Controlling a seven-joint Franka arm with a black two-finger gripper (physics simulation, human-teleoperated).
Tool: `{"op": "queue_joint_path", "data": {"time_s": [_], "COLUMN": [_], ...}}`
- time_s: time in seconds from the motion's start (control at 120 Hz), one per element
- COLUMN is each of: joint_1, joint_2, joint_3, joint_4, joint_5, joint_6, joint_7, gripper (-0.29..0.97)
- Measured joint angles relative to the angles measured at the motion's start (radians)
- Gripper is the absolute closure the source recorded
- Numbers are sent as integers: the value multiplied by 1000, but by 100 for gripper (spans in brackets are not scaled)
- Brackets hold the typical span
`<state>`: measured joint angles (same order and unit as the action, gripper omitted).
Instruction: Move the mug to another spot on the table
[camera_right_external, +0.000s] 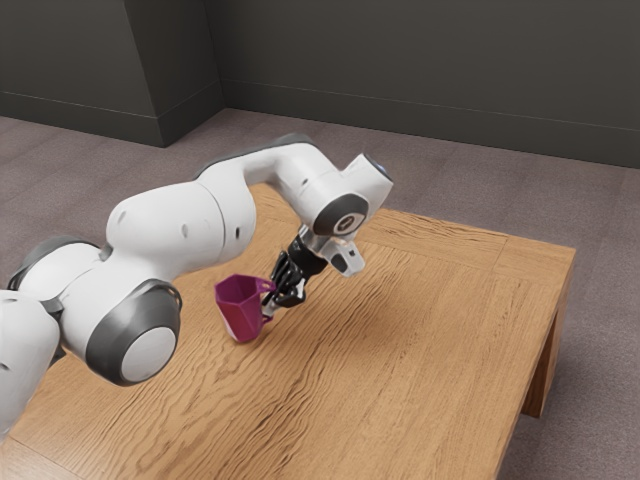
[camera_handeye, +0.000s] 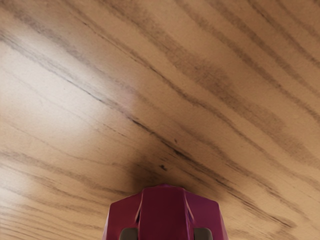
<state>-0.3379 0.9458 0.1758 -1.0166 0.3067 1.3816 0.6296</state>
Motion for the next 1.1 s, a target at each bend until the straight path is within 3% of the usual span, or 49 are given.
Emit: {"op": "queue_joint_path", "data": {"time_s": [0.15, 0.392, 0.567, 0.667, 0.767, 0.958, 1.1], "joint_1": [3, 4, 2, -2, 12, 150, 208], "joint_2": [0, -2, -37, -141, -348, -724, -797], "joint_3": [1, 2, 3, 2, 4, -34, -40], "joint_4": [-11, -13, -32, -73, -169, -404, -459], "joint_5": [-14, -48, -84, -105, -159, -238, -304], "joint_6": [14, 26, 60, 110, 170, 229, 215], "joint_7": [1, 1, 8, 23, 21, -90, -186], "gripper": [60, 23, 10, 6, 4, 2, 1]}}
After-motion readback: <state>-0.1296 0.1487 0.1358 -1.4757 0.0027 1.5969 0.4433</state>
